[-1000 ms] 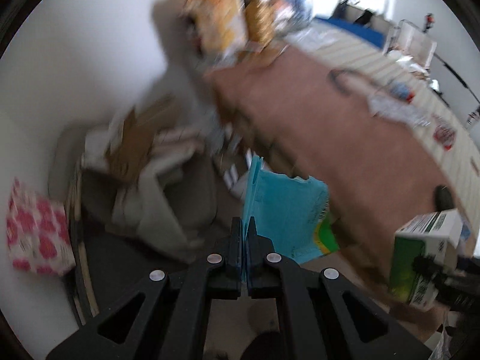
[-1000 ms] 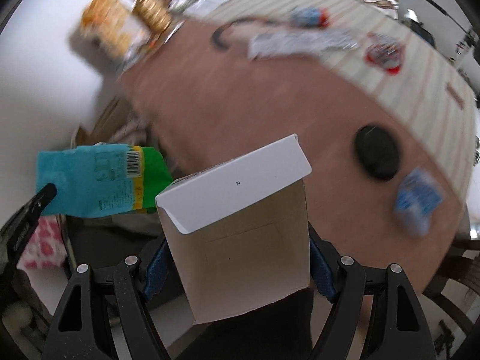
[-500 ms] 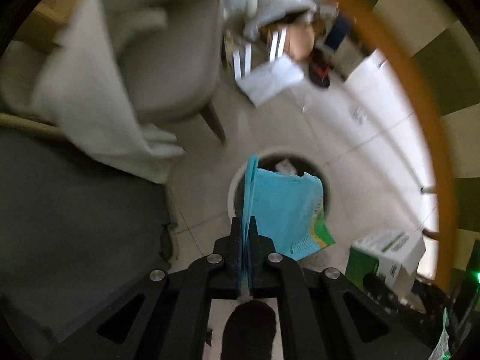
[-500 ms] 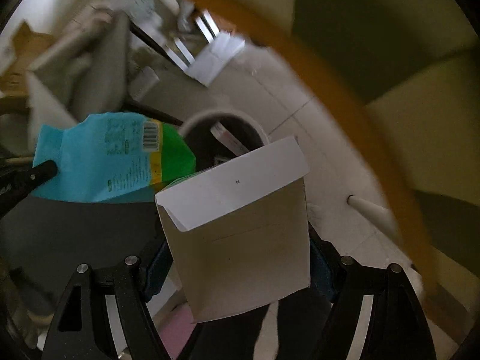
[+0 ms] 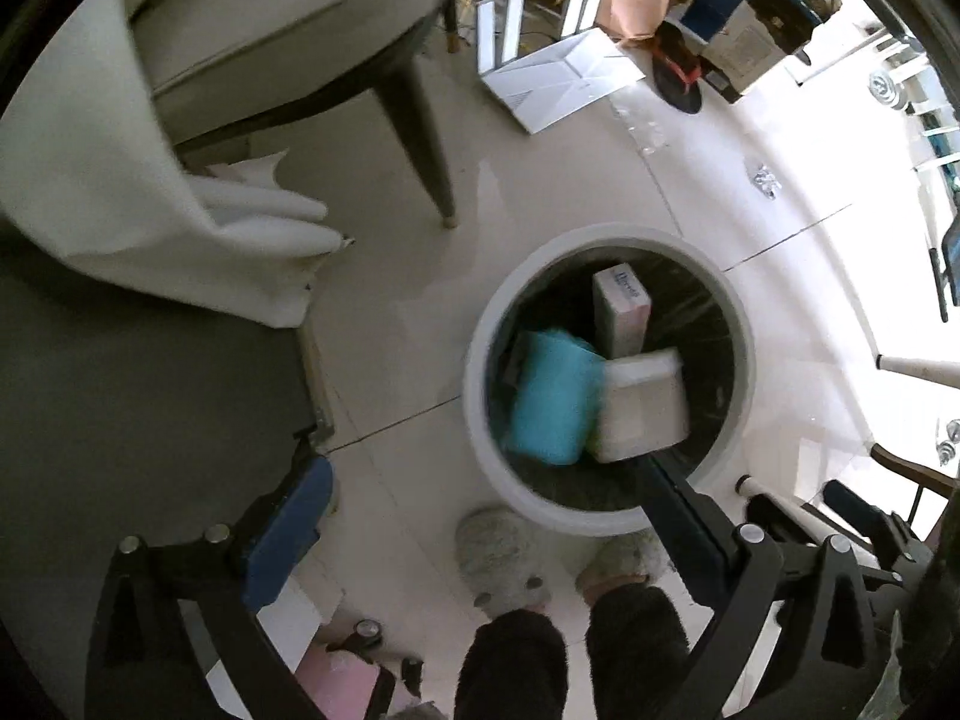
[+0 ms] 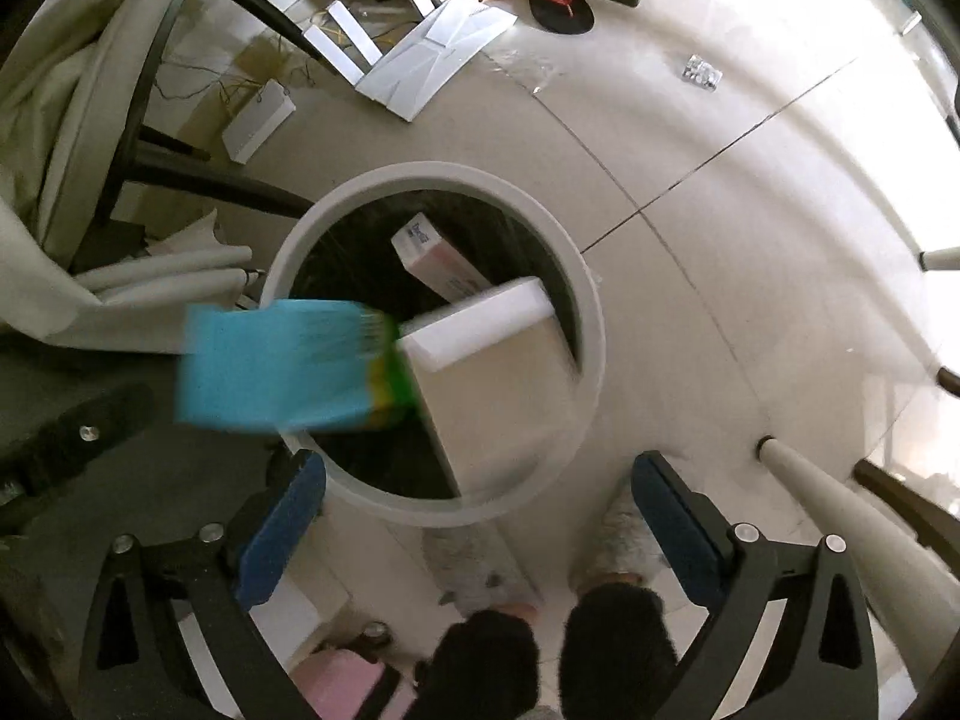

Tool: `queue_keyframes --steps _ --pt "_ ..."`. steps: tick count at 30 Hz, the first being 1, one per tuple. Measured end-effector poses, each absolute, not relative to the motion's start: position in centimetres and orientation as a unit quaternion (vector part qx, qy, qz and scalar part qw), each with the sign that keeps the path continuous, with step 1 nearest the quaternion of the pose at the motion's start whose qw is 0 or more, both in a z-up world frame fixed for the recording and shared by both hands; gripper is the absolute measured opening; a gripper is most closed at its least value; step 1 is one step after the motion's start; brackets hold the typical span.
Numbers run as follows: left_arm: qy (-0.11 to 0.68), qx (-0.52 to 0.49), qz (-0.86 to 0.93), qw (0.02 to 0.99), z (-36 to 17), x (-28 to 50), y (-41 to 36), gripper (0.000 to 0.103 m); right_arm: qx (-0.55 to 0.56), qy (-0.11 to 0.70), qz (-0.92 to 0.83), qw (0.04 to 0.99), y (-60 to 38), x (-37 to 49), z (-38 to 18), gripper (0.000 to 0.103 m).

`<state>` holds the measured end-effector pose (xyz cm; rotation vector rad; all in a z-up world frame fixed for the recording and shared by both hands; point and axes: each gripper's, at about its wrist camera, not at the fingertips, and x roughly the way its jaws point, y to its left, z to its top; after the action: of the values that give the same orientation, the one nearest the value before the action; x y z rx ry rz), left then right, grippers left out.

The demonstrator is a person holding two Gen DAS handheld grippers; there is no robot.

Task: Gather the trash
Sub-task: 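Carry the bag and paper box to the trash bin and release both, then move both tools back over the table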

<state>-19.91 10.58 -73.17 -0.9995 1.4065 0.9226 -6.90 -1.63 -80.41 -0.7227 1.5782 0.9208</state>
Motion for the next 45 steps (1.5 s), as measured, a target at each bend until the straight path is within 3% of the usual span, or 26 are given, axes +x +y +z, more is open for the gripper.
queue_keyframes --steps 9,17,38,45 --pt "0.581 -0.374 0.434 0.579 -67.9 -21.1 8.8 0.103 -0.358 0.629 0.353 0.593 -3.2 -7.3 -75.3 0.103" --pt "0.572 -0.362 0.443 0.587 -61.0 -21.9 6.3 0.103 -0.342 0.625 0.351 0.608 -4.5 -7.4 -68.1 0.103" --pt "0.548 -0.350 0.421 0.632 -40.1 -23.6 0.4 0.103 -0.300 0.607 0.398 0.619 -8.5 -8.9 -43.2 0.103" --pt "0.538 -0.310 0.436 0.652 -32.9 -21.7 0.0 0.103 -0.240 0.607 0.412 0.636 -10.5 -7.5 -35.0 0.103"
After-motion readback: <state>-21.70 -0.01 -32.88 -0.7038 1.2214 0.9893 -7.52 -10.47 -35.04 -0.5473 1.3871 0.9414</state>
